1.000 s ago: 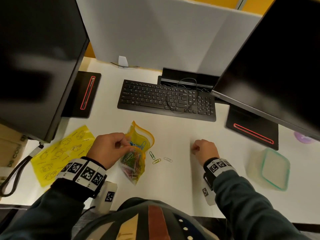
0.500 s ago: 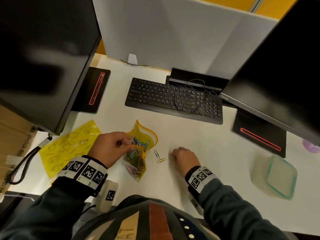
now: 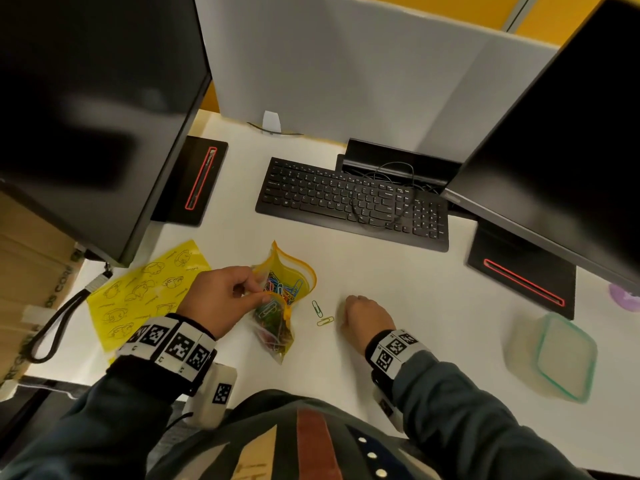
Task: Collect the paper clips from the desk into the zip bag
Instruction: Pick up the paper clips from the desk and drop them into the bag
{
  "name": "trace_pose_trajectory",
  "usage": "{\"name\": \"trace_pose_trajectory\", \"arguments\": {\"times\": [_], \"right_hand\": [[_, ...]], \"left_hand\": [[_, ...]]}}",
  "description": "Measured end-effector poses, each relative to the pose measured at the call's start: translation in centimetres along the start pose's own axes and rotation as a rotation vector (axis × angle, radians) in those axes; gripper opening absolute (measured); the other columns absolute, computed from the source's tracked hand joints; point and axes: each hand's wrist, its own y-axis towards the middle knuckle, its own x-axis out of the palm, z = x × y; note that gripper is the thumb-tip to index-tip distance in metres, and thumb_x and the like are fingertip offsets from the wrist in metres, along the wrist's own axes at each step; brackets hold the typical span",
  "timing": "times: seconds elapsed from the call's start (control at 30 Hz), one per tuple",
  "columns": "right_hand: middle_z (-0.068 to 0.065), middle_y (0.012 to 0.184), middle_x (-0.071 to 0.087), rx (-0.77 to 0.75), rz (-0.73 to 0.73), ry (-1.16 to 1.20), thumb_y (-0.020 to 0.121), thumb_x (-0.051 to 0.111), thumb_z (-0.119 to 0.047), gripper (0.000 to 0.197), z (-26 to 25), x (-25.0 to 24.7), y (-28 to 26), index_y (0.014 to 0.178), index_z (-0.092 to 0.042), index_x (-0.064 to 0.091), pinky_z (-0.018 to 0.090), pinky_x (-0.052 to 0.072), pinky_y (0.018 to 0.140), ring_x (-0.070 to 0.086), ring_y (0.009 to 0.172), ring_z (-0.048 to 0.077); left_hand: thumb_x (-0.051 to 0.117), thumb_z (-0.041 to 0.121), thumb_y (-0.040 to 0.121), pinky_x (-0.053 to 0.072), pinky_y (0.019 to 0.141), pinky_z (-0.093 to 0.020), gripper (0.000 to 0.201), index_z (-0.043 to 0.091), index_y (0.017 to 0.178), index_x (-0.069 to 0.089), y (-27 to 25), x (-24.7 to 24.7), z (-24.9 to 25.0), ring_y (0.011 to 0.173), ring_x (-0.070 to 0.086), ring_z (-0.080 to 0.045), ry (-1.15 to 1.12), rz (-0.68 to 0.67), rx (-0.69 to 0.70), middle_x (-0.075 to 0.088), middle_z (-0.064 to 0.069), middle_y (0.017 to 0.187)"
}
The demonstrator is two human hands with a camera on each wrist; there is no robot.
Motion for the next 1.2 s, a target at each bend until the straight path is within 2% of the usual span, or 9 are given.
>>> {"name": "trace_pose_trajectory", "arguments": {"times": [0.27, 0.4, 0.53, 0.6, 0.7, 0.87, 0.93, 1.03, 1.2], "right_hand": [[0.014, 0.108, 0.062, -0.044, 0.003, 0.023, 0.09, 0.041, -0.003, 0.021, -0.4, 0.2, -0.8, 0.108, -0.003, 0.051, 0.03, 0.043, 0.074, 0.06, 0.096, 0.03], [0.014, 0.11, 0.061, -0.038, 0.028, 0.035, 0.089, 0.039, 0.004, 0.028, -0.4, 0.1, -1.0, 0.113, -0.003, 0.052, 0.034, 0.048, 0.082, 0.06, 0.098, 0.03], [0.01, 0.105, 0.064, -0.058, 0.094, 0.137, 0.089, 0.043, -0.005, 0.024, 0.3, -0.2, -1.3, 0.106, -0.008, 0.06, 0.031, 0.047, 0.08, 0.06, 0.095, 0.029], [0.008, 0.101, 0.068, 0.019, 0.157, 0.253, 0.088, 0.049, -0.008, 0.021, 1.2, -0.6, -1.5, 0.102, -0.01, 0.065, 0.03, 0.049, 0.083, 0.062, 0.093, 0.026], [0.008, 0.097, 0.071, 0.202, 0.231, 0.488, 0.082, 0.062, -0.003, 0.018, 2.6, -0.9, -1.6, 0.096, -0.009, 0.07, 0.023, 0.048, 0.084, 0.064, 0.092, 0.024], [0.008, 0.094, 0.071, 0.269, 0.153, 0.511, 0.08, 0.064, -0.006, 0.013, 1.9, 0.3, -1.5, 0.09, -0.01, 0.071, 0.02, 0.047, 0.078, 0.064, 0.089, 0.023], [0.008, 0.095, 0.071, 0.258, 0.134, 0.476, 0.084, 0.059, -0.008, 0.013, 1.1, 0.6, -1.5, 0.091, -0.011, 0.069, 0.022, 0.048, 0.077, 0.064, 0.088, 0.022], [0.008, 0.101, 0.069, 0.207, 0.076, 0.342, 0.089, 0.052, -0.012, 0.016, 0.0, 0.4, -1.7, 0.097, -0.01, 0.066, 0.025, 0.047, 0.078, 0.063, 0.094, 0.024], [0.01, 0.11, 0.064, 0.167, -0.036, 0.182, 0.087, 0.048, -0.009, 0.022, -1.2, -1.0, -1.0, 0.105, -0.006, 0.061, 0.029, 0.048, 0.081, 0.061, 0.102, 0.026]], "left_hand": [[0.08, 0.018, 0.066, 0.054, 0.084, -0.045, 0.021, 0.024, 0.059, 0.061, -0.2, 0.0, -0.2, 0.088, 0.067, -0.023, -0.019, 0.01, 0.012, 0.073, -0.007, 0.089], [0.078, 0.014, 0.068, 0.053, 0.084, -0.034, 0.018, 0.017, 0.062, 0.062, -0.4, 0.2, -0.1, 0.086, 0.066, -0.013, -0.007, 0.009, 0.001, 0.071, 0.0, 0.095], [0.078, 0.013, 0.068, 0.05, 0.077, -0.021, 0.015, 0.01, 0.066, 0.064, -0.7, 0.1, -0.1, 0.083, 0.064, -0.004, -0.002, 0.016, -0.002, 0.07, 0.002, 0.095], [0.078, 0.014, 0.068, 0.05, 0.076, -0.02, 0.015, 0.007, 0.068, 0.064, -0.8, 0.0, -0.3, 0.083, 0.063, -0.002, 0.004, 0.021, -0.006, 0.069, 0.003, 0.095], [0.078, 0.016, 0.068, 0.053, 0.081, -0.031, 0.015, 0.01, 0.067, 0.064, -0.9, 0.0, -0.6, 0.085, 0.065, -0.01, 0.018, 0.027, -0.012, 0.07, 0.003, 0.097], [0.077, 0.011, 0.069, 0.045, 0.072, -0.012, 0.014, 0.007, 0.067, 0.063, -0.9, 0.4, -0.3, 0.083, 0.059, 0.007, 0.002, 0.021, -0.014, 0.067, 0.006, 0.096], [0.077, 0.011, 0.069, 0.047, 0.075, -0.015, 0.014, 0.008, 0.066, 0.063, -0.9, 0.4, -0.3, 0.083, 0.061, 0.004, -0.002, 0.02, -0.012, 0.067, 0.005, 0.096], [0.077, 0.012, 0.069, 0.051, 0.086, -0.03, 0.016, 0.012, 0.064, 0.062, -1.0, 0.4, -0.4, 0.087, 0.065, -0.009, -0.025, 0.014, -0.014, 0.07, -0.001, 0.099], [0.078, 0.013, 0.068, 0.052, 0.088, -0.036, 0.022, 0.021, 0.059, 0.059, -1.1, 0.4, -0.3, 0.089, 0.066, -0.014, -0.017, 0.016, -0.005, 0.071, -0.003, 0.098]]}}
